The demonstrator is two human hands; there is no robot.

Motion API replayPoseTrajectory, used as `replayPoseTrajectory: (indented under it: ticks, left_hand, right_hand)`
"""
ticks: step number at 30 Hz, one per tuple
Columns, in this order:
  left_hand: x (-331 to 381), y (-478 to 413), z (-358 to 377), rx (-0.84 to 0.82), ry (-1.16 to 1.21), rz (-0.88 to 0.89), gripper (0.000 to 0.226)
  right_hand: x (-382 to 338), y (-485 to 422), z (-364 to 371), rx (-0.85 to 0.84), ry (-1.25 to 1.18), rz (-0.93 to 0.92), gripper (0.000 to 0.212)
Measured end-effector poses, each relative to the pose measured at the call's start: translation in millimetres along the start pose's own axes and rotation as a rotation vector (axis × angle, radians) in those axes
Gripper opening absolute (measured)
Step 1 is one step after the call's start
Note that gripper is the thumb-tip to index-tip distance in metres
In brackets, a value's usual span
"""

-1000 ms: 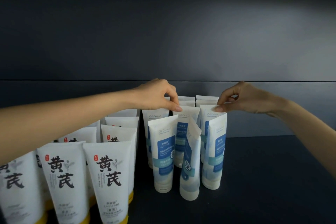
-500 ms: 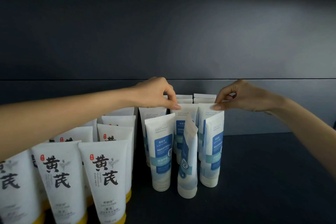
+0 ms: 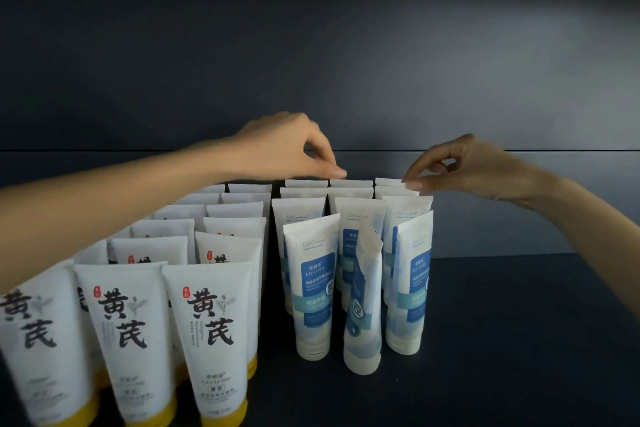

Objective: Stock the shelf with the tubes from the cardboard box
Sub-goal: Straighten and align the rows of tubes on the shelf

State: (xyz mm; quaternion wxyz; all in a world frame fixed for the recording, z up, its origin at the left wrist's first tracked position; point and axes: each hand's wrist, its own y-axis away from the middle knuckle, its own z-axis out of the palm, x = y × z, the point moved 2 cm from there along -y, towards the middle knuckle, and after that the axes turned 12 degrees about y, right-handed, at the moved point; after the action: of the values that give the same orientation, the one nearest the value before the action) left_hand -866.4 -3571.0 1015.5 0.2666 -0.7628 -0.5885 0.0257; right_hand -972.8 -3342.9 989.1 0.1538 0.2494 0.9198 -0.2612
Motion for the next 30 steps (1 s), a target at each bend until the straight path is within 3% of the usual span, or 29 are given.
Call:
replayPoseTrajectory:
  ticks: [9, 15, 22, 30]
  left_hand:
    - [19, 39, -7, -0.303, -0.058, -0.046, 0.054]
    - [16, 46, -3, -0.271, -0.125, -0.052, 0.024]
    - [10, 44, 1, -0.144, -0.265, -0.023, 0.025]
    - [4, 45, 0, -0.135, -0.267, -0.03, 0.026]
  right_hand:
    - [-49, -1, 9, -0.192, 0.055, -0.119, 0.036]
    - [-67, 8, 19, -0.297, 0.211, -0.172, 0.071]
    - [-76, 14, 19, -0.311, 0.377, -0.146, 0.084]
    - [-85, 15, 27, -0.397, 0.345, -0.111, 0.051]
